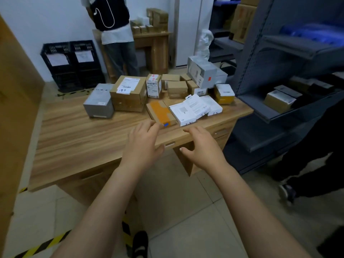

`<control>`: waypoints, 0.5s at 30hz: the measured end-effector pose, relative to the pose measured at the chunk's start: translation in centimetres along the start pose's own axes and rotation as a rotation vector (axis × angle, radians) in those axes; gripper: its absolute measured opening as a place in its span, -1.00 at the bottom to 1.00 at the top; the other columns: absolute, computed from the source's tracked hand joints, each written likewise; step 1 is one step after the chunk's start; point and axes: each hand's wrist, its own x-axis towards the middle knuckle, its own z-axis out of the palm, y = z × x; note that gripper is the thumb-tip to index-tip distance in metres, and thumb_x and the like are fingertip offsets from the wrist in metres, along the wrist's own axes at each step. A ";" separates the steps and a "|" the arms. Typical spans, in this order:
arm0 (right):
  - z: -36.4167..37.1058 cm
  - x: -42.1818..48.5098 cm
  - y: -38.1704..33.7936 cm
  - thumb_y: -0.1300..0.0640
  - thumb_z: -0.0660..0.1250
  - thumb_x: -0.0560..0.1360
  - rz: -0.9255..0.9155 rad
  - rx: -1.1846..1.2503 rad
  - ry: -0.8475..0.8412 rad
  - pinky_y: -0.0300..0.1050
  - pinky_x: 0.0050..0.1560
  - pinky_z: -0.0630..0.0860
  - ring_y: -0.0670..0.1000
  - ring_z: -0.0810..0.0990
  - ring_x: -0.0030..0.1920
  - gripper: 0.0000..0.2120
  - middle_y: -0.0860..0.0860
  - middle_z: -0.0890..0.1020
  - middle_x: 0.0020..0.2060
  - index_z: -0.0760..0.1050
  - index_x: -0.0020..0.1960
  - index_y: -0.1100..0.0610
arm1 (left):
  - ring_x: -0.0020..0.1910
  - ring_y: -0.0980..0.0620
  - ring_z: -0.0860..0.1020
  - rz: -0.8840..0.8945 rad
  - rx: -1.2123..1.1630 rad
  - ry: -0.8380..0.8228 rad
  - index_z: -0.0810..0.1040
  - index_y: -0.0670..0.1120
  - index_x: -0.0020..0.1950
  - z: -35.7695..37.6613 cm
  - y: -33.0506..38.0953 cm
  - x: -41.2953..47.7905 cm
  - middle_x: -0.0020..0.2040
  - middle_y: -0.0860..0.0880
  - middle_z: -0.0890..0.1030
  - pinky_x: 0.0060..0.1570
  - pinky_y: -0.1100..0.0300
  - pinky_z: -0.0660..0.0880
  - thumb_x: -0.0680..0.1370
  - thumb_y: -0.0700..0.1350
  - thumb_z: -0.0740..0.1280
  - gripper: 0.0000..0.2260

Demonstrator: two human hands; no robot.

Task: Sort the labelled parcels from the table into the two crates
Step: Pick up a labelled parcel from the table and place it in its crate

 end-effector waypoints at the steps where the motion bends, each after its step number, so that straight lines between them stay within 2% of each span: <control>1: 0.3 1.0 0.1 0.05 0.43 0.46 0.002 -0.002 0.002 0.01 0.27 0.43 0.01 0.41 0.30 -0.47 -0.02 0.47 0.26 0.38 0.39 0.04 | 0.26 -0.06 0.40 -0.003 0.005 -0.004 0.47 -0.03 0.33 0.4 -0.6 0.9 0.24 -0.04 0.48 0.23 0.06 0.30 0.44 -0.05 0.46 -0.53; 10: 2.9 11.2 0.2 0.03 0.43 0.48 0.123 -0.041 -0.001 -0.06 0.26 0.41 0.04 0.39 0.33 -0.44 0.01 0.44 0.32 0.35 0.43 0.03 | 0.27 -0.04 0.40 0.065 -0.021 -0.054 0.45 -0.02 0.35 4.7 -7.1 11.3 0.27 -0.01 0.48 0.23 0.08 0.31 0.45 -0.01 0.44 -0.52; 15: 4.1 16.3 0.2 0.04 0.44 0.48 0.222 -0.046 0.003 -0.07 0.30 0.39 0.01 0.37 0.36 -0.40 -0.01 0.40 0.38 0.31 0.46 0.01 | 0.34 0.01 0.34 0.121 -0.056 -0.131 0.40 0.02 0.40 6.6 -9.9 16.8 0.34 0.04 0.42 0.30 0.10 0.27 0.48 0.04 0.42 -0.50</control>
